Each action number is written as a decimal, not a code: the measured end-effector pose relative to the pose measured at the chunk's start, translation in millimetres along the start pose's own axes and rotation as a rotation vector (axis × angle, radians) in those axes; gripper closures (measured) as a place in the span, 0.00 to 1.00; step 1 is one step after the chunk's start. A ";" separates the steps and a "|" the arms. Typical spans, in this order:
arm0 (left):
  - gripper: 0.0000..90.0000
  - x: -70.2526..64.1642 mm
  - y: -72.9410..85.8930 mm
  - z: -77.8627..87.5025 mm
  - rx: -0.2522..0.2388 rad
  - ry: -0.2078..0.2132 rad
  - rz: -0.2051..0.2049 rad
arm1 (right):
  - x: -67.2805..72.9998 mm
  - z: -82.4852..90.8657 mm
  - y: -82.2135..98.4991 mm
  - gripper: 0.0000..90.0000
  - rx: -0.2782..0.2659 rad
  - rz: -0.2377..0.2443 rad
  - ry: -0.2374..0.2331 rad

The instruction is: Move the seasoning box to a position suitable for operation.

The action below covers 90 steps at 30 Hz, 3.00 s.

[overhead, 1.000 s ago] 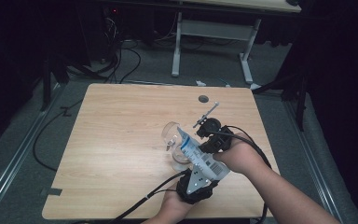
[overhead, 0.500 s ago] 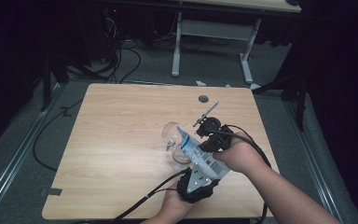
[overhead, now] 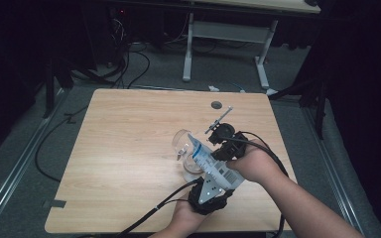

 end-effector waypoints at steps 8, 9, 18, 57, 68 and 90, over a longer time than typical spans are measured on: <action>0.65 0.4 -1.1 -0.8 -0.007 0.003 0.002 | -0.1 1.8 0.1 1.00 0.000 -0.005 0.004; 0.65 0.4 -1.2 -0.8 -0.007 0.003 0.002 | 0.0 1.9 -0.1 1.00 0.000 -0.008 0.003; 0.65 0.6 -1.7 -0.2 -0.008 0.008 0.000 | 0.4 1.7 -1.1 1.00 -0.002 -0.001 -0.003; 0.65 0.2 -6.0 0.1 -0.016 0.013 0.006 | 0.8 4.1 -3.0 1.00 -0.004 0.001 0.006; 0.65 0.4 -7.6 0.2 -0.020 0.013 0.006 | 0.8 5.2 -3.5 1.00 -0.004 0.005 0.012; 0.65 0.7 -7.2 0.2 -0.024 0.011 0.011 | 1.6 2.4 -5.7 1.00 -0.004 0.009 0.010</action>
Point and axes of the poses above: each handheld gripper's, and its own axes: z roughly backward along the jaws, y roughly out of its underside, x roughly to its left, the point moved 3 cm from there along -z, roughly forward along the jaws, and after that the axes turned 1 degree about z, right-handed, at the moved point
